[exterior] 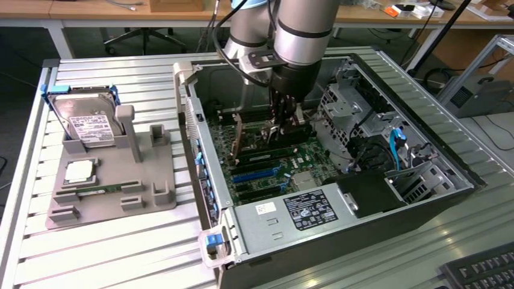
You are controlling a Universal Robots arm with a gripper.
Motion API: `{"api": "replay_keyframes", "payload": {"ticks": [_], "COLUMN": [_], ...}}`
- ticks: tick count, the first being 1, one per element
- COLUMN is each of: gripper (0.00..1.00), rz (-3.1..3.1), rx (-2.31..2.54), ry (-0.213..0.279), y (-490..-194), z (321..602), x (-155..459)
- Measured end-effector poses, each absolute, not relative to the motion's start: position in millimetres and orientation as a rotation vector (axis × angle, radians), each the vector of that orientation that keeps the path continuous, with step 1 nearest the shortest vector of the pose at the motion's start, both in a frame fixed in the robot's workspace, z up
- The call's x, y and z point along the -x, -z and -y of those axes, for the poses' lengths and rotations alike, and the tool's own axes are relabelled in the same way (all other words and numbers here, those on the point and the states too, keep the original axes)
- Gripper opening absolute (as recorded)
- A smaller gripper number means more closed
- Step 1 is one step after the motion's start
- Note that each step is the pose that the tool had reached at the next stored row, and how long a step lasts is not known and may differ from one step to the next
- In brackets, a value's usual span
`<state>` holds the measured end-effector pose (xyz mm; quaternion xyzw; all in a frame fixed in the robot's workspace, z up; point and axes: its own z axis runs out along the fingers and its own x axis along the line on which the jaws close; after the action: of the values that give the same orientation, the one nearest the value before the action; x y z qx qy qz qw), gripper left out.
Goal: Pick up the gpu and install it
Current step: 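Insert the gpu into the slot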
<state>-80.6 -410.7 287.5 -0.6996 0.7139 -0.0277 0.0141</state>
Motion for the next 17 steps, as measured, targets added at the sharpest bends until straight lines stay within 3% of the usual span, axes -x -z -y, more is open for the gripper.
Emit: {"api": "replay_keyframes", "payload": {"ticks": [17], "gripper": [0.27], "rz": [-2.223], "rx": [2.178], "ry": [0.086], "y": [-284.6], "z": [413.1], "x": [84.7]}}
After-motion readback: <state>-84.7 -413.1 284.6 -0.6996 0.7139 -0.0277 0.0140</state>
